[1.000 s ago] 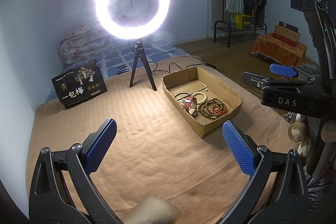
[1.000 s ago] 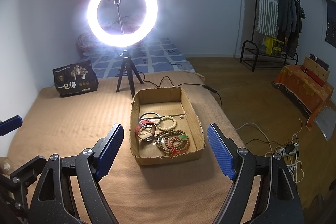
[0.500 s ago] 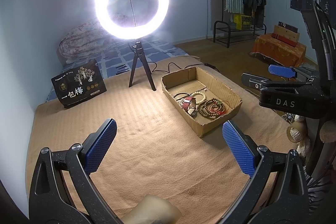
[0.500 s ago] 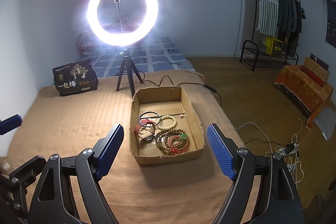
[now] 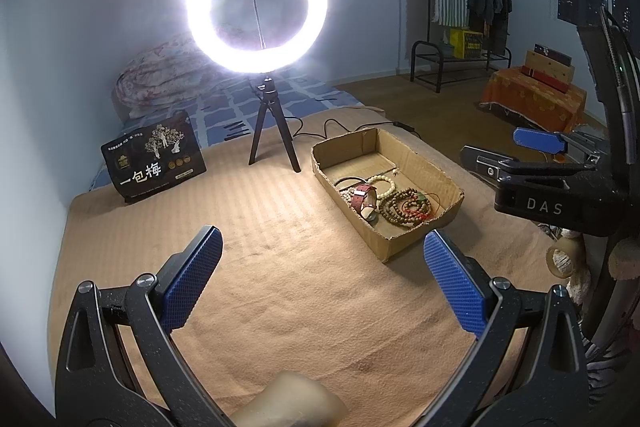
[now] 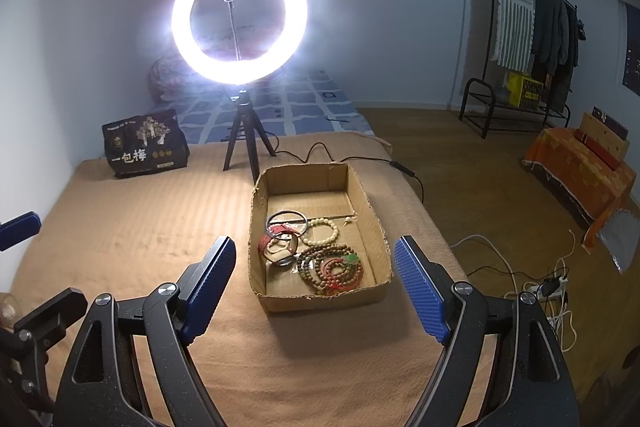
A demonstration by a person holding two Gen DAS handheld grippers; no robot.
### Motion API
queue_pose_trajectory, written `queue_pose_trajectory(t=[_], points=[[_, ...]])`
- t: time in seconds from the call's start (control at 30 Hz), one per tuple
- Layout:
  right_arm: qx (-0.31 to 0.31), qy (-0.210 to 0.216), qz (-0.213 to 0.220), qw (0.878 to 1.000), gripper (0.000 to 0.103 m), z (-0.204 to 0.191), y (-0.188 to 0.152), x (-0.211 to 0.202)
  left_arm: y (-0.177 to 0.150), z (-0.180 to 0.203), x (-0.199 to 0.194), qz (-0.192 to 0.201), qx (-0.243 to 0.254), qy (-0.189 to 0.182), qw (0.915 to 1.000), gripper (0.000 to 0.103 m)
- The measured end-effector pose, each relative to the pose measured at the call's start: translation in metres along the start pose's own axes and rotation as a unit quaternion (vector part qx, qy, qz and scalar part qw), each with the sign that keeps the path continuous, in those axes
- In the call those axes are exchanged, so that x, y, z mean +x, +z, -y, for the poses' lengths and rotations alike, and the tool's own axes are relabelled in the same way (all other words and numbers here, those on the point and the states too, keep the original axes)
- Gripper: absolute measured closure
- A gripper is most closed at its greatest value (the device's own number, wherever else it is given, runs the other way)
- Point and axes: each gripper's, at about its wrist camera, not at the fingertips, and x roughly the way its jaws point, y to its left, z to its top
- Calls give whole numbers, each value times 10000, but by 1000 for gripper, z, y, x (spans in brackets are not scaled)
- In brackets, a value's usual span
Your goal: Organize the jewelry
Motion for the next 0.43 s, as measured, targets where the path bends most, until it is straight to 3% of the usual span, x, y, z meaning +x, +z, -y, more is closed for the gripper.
queue_pose_trajectory(t=[0.43], points=[[-38, 2, -11, 10000, 22, -1, 1, -1, 0, 0, 0, 53, -97, 137, 9998, 0]])
